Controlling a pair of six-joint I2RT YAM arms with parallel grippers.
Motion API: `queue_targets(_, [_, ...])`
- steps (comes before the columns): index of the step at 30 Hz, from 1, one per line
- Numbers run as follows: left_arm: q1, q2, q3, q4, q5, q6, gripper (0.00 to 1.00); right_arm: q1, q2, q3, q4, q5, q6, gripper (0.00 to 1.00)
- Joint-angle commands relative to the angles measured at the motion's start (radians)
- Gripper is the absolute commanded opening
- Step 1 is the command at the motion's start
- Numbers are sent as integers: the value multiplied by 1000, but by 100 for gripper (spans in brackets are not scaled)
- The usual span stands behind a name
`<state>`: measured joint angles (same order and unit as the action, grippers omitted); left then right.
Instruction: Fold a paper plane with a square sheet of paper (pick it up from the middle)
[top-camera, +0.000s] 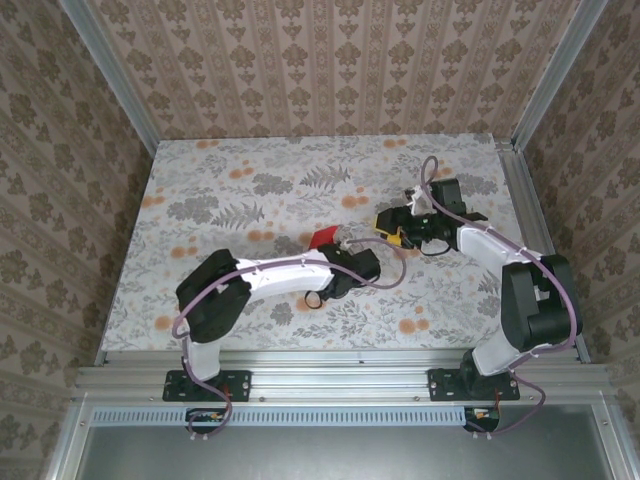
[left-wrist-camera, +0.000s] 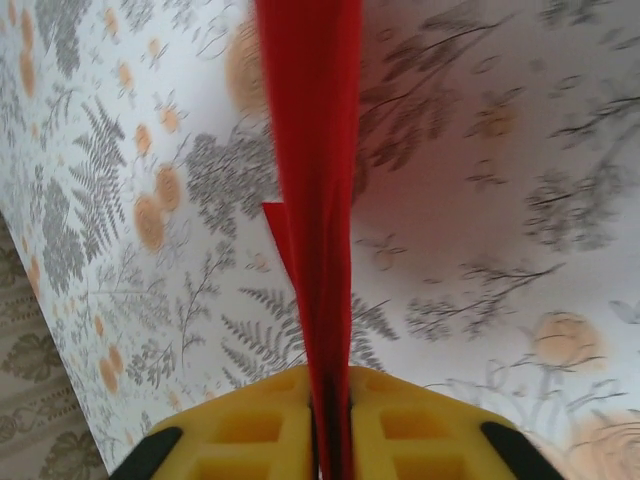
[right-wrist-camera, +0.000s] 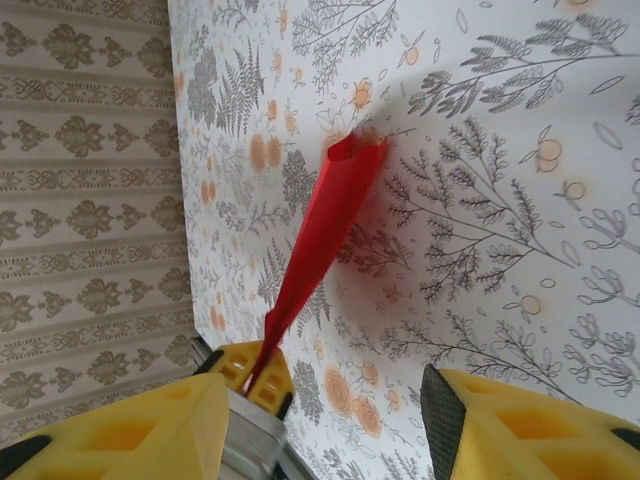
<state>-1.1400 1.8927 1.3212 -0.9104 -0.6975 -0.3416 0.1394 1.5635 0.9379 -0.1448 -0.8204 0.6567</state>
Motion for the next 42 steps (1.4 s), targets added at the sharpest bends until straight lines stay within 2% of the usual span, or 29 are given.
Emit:
queue_targets(1, [-35,21,36,31,31,39,20,-12,-6,9,-36,-31,-33,57])
queue_targets(6, [-53,53,38,99,164,65,29,-17,1,-4,-29,-37,-36,57])
queue_targets(10, [-41,37,16,178,333,71,39,-17,13,-12,4,-46,-11,57])
queue_targets(16, [6,-66,-59,302,631,45,53,-11,14,-26,-8,-44,-19,56])
queue_targets(21, [68,-209,-134,359,800,0,55,25,11,-64,12,-39,-2,52])
queue_targets(29, [296,-461,-286,379,916,-55,57,192,-4,-90,67,30,71,39])
queue_targets(36, [511,-545,-420,459,1022,-123,60,332,52,-40,45,133,70,26])
queue_targets(42, [600,-571,-503,568,1106,-191,61,385,146,16,24,179,43,19])
